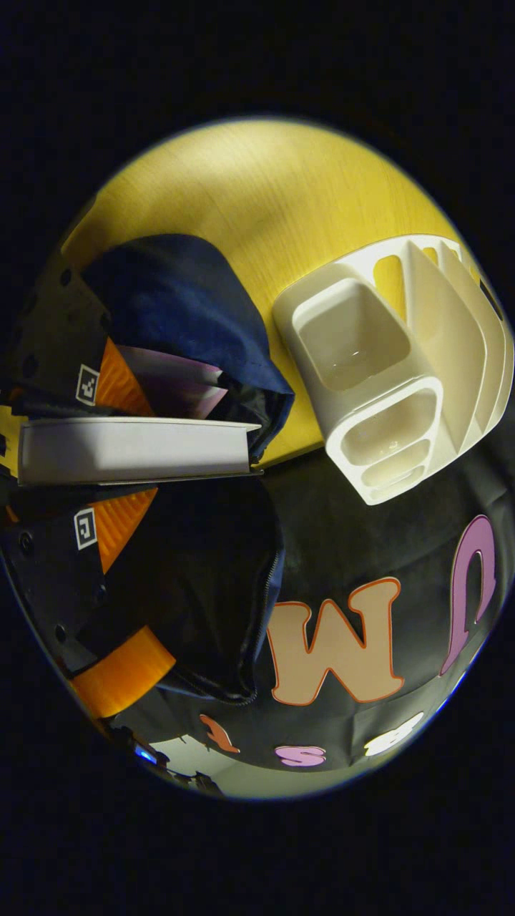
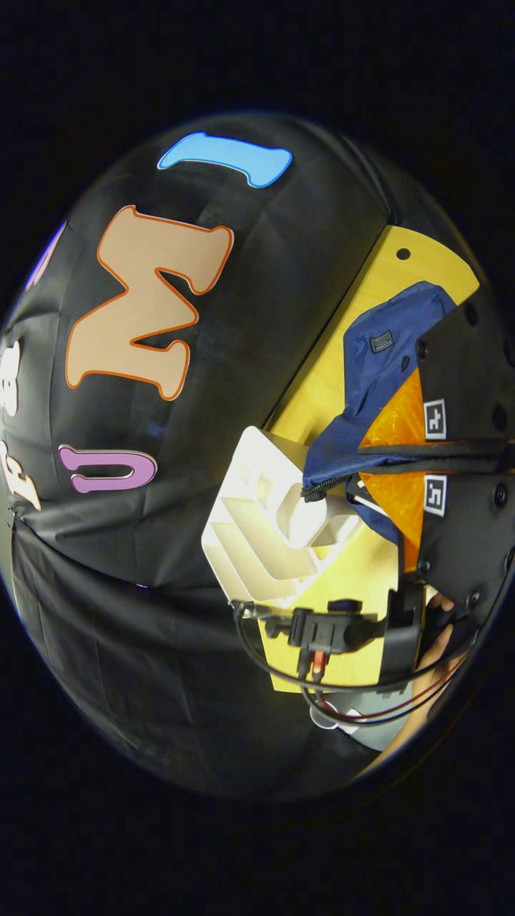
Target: Open the schoolbag, grab two books from the bookshelf and put them into the schoolbag.
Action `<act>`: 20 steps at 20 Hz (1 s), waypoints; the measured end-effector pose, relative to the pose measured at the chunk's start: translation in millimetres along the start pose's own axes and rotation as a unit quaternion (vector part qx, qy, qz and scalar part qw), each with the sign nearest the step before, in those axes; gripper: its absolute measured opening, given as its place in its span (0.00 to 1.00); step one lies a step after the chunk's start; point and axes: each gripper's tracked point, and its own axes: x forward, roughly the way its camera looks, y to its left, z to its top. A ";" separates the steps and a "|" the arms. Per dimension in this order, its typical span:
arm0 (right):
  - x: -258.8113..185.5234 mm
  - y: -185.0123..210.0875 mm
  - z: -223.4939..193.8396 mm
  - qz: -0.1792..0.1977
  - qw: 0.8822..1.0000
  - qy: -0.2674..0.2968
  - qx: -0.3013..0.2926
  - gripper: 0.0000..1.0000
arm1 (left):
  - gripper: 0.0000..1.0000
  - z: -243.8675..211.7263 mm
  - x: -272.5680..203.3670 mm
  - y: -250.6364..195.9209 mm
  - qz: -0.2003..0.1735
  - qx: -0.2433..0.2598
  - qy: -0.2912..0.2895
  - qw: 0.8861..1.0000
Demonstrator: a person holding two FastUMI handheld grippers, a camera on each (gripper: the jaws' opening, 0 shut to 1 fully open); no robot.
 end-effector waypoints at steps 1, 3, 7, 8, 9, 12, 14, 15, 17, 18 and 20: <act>-1.7 0.2 -0.1 0.000 1.000 0.000 -0.001 0.03 | 0.39 -4.0 5.6 1.2 0.001 0.000 0.006 1.000; -3.7 0.9 -0.2 0.001 1.000 0.000 -0.003 0.03 | 0.40 -8.2 14.5 0.7 0.002 0.003 0.010 1.000; -7.4 -1.4 -2.4 -0.001 1.000 0.001 -0.004 0.04 | 0.47 -15.6 30.3 16.6 0.037 0.032 0.035 0.998; -8.0 -3.7 -3.4 -0.004 1.000 0.000 -0.002 0.04 | 0.57 -19.4 25.8 14.7 0.034 0.045 0.046 0.997; -9.2 -5.4 -2.6 -0.005 1.000 -0.002 0.002 0.05 | 0.67 -18.2 25.9 8.4 0.027 0.061 0.044 0.997; -9.5 -11.8 -1.7 -0.012 1.000 -0.006 0.014 0.04 | 0.91 -11.2 11.5 13.0 0.065 0.159 0.036 0.985; -8.6 -14.0 -1.8 -0.015 1.000 -0.007 0.025 0.04 | 0.92 -1.4 -5.7 14.5 0.080 0.181 0.034 0.980; -8.3 -14.6 -0.9 -0.017 0.999 -0.009 0.028 0.04 | 0.97 11.0 -16.8 14.8 0.081 0.182 0.026 0.980; -6.7 -15.1 -1.2 -0.018 0.999 -0.008 0.034 0.04 | 0.96 35.2 -42.3 16.1 0.085 0.191 0.005 0.978; -4.8 -13.2 -2.2 -0.017 0.999 -0.005 0.036 0.05 | 0.96 49.1 -55.6 12.7 0.086 0.200 -0.007 0.976; -4.4 -10.9 -2.4 -0.018 0.999 -0.003 0.038 0.07 | 0.96 75.6 -77.1 1.7 0.084 0.227 -0.031 0.970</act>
